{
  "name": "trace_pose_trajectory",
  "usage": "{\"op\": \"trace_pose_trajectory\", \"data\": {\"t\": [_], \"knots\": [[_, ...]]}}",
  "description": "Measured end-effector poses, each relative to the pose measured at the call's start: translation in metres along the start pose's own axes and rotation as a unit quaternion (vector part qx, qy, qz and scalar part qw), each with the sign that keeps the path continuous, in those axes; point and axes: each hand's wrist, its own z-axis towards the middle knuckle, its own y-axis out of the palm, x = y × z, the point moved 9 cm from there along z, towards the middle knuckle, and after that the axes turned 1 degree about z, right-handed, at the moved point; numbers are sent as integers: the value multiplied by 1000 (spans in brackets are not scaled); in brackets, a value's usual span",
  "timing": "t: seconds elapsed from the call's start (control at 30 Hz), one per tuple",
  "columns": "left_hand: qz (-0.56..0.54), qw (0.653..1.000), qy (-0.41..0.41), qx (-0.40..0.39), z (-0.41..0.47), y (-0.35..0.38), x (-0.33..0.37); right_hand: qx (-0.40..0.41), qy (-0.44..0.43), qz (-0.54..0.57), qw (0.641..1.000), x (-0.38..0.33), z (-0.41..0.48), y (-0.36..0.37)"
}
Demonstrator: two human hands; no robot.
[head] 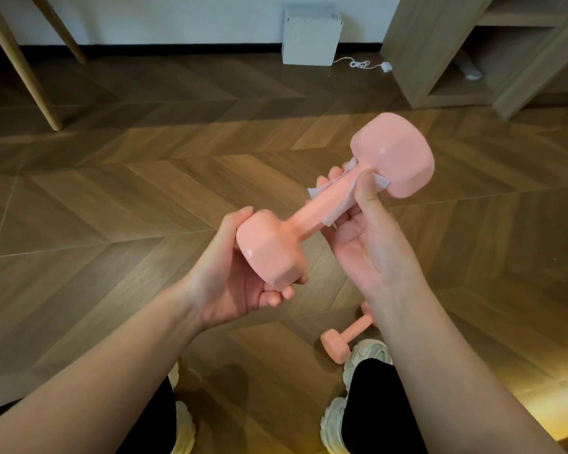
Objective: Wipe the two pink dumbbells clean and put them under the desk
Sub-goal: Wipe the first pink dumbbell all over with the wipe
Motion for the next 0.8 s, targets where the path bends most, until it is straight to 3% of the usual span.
{"op": "trace_pose_trajectory", "data": {"t": [0.17,0.27,0.37,0.47,0.53,0.63,0.77,0.8], "knots": [[91,991,96,32,2,-7,11,16,5,-11,1000,1,1,0],[259,940,204,86,0,-12,21,32,11,-2,999,6,4,-7],[433,844,292,123,-15,-2,31,45,15,-18,999,12,6,-14],[599,669,413,153,-28,12,44,44,21,-41,998,19,6,-14],[646,598,441,175,-33,14,49,40,22,-30,999,19,6,-13],[642,592,448,191,-36,11,54,17,14,11,1000,18,8,-7],[623,651,403,162,-25,5,46,14,24,72,997,24,15,-10],[605,682,380,153,-20,2,44,19,25,77,996,24,16,-14]]}}
